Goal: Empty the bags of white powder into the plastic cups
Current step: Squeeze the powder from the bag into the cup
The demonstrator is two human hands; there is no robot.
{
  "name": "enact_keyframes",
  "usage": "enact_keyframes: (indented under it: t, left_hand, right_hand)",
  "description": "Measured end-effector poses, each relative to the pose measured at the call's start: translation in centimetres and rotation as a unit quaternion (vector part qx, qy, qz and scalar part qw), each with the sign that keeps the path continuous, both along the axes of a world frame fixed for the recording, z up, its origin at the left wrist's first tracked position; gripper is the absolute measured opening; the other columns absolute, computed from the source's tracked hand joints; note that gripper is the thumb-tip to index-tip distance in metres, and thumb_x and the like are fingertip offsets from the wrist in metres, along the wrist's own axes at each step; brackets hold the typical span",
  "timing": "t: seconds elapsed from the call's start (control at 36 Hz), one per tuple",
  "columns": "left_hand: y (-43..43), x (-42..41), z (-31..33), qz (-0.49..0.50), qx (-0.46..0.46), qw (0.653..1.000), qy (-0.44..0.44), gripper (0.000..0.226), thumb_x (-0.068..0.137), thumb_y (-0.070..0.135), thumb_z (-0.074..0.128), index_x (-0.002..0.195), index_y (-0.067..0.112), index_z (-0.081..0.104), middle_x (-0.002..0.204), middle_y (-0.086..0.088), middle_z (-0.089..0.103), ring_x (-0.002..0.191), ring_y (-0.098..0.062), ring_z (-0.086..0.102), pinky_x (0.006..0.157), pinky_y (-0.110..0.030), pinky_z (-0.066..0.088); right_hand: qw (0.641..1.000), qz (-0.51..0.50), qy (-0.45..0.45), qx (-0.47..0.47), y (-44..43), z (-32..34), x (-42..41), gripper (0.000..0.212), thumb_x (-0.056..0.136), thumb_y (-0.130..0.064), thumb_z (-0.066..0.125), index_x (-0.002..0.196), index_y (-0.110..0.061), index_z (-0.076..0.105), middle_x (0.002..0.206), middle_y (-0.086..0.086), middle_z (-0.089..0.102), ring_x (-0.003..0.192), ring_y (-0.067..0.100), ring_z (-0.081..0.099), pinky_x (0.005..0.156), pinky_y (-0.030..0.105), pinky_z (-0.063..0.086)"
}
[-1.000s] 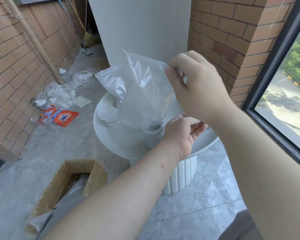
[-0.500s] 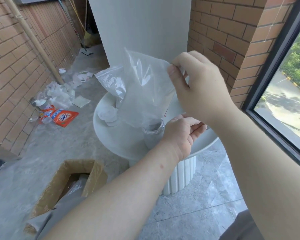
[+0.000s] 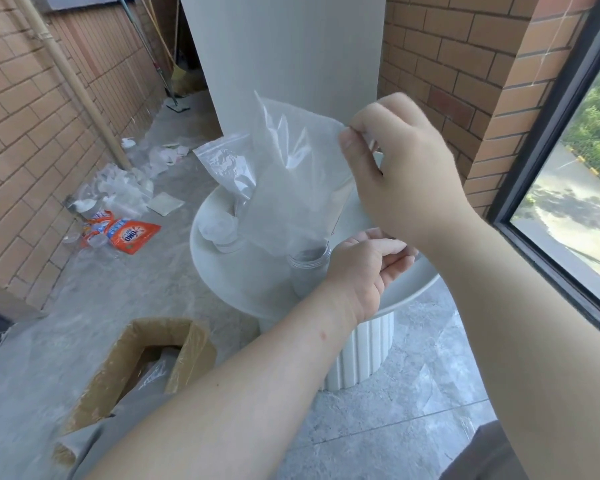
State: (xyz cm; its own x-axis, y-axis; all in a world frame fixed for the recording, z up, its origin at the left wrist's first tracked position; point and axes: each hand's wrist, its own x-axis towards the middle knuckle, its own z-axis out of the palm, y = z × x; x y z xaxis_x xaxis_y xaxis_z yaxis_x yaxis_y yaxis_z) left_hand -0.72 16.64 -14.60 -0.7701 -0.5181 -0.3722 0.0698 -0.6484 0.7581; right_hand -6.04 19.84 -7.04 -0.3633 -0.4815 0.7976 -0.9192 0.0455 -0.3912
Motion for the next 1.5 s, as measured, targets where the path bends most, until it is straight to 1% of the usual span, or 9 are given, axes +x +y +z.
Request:
enact_keyframes:
  t: [0.5,0.67,0.94,1.06,1.11,1.17,1.25,1.39,1.5]
  left_hand:
    - [-0.2,0.4,-0.5,-0.037,-0.043,0.998,-0.010,0.020,0.085,-0.015,0.056,0.091,0.004,0.061,0.076,-0.011,0.071,0.064,-0.018,0.070,0.067,-0.025,0.059]
    - [-0.5,0.6,-0.8,-0.029,-0.043,0.998,-0.017,0.025,0.085,-0.015,0.056,0.105,0.000,0.060,0.085,-0.014,0.070,0.063,-0.018,0.070,0.065,-0.025,0.059]
    - [-0.6,0.4,-1.1,-0.036,-0.044,0.998,-0.007,0.023,0.086,-0.014,0.056,0.103,0.001,0.061,0.083,-0.013,0.071,0.067,-0.018,0.070,0.077,-0.030,0.059]
    - [-0.7,0.4,-0.9,-0.041,-0.052,0.998,-0.017,0.026,0.086,-0.015,0.056,0.108,-0.002,0.061,0.081,-0.013,0.071,0.064,-0.018,0.070,0.069,-0.027,0.061]
    - [-0.9,0.6,-0.6,-0.070,-0.079,0.994,-0.040,0.018,0.086,-0.014,0.056,0.093,0.000,0.062,0.078,-0.011,0.072,0.066,-0.019,0.070,0.069,-0.027,0.060]
    - [-1.3,1.2,-0.1,-0.133,-0.122,0.981,-0.071,0.017,0.086,-0.012,0.058,0.084,0.005,0.065,0.078,-0.011,0.072,0.066,-0.019,0.069,0.065,-0.025,0.058]
    - [-2.3,2.7,1.6,-0.277,-0.219,0.926,-0.132,0.009,0.089,-0.003,0.064,0.096,0.004,0.064,0.088,-0.014,0.072,0.068,-0.019,0.069,0.062,-0.024,0.056]
    - [-5.3,7.1,7.7,-0.454,-0.459,0.722,-0.248,0.017,0.091,0.011,0.069,0.105,0.001,0.066,0.086,-0.005,0.076,0.069,-0.019,0.072,0.059,-0.021,0.055]
    - [-7.8,10.8,12.4,-0.329,-0.516,0.759,-0.223,0.027,0.081,0.028,0.072,0.092,0.003,0.069,0.084,-0.010,0.076,0.066,-0.022,0.071,0.048,-0.023,0.050]
  right_hand:
    - [1.000,0.010,-0.014,-0.002,0.1,0.2,0.0,0.025,0.101,-0.026,0.048,0.093,-0.007,0.062,0.096,0.008,0.059,0.081,0.028,0.055,0.067,0.050,0.051]
    - [1.000,-0.003,0.001,0.013,-0.1,0.2,0.4,0.025,0.101,-0.029,0.049,0.093,-0.009,0.062,0.096,0.004,0.057,0.082,0.028,0.055,0.067,0.041,0.048]
    - [1.000,0.007,-0.006,0.000,-0.2,0.2,0.2,0.026,0.100,-0.027,0.049,0.091,-0.007,0.062,0.093,0.007,0.058,0.081,0.027,0.054,0.067,0.046,0.049]
    - [0.999,0.024,-0.019,0.037,-0.1,0.1,0.3,0.025,0.099,-0.030,0.048,0.091,-0.011,0.062,0.090,0.000,0.054,0.081,0.023,0.053,0.067,0.042,0.048]
    - [0.999,0.017,-0.017,0.027,-0.1,0.1,0.3,0.025,0.100,-0.030,0.049,0.091,-0.010,0.062,0.092,0.001,0.055,0.081,0.023,0.053,0.067,0.042,0.047]
    - [0.999,0.032,-0.032,0.028,0.0,0.3,0.3,0.024,0.100,-0.029,0.049,0.091,-0.011,0.062,0.091,-0.001,0.053,0.080,0.021,0.051,0.069,0.043,0.048]
    - [0.999,0.016,-0.030,0.035,0.3,0.3,-0.1,0.025,0.101,-0.031,0.048,0.092,-0.011,0.061,0.094,0.001,0.055,0.083,0.022,0.052,0.070,0.043,0.048]
    - [0.998,0.001,-0.038,0.046,0.7,0.0,-0.6,0.025,0.103,-0.033,0.049,0.093,-0.012,0.060,0.095,0.001,0.055,0.081,0.021,0.051,0.067,0.040,0.046]
    - [0.997,0.013,-0.055,0.044,0.7,-0.3,-0.9,0.024,0.103,-0.034,0.048,0.094,-0.014,0.060,0.092,-0.006,0.049,0.079,0.017,0.050,0.070,0.044,0.049]
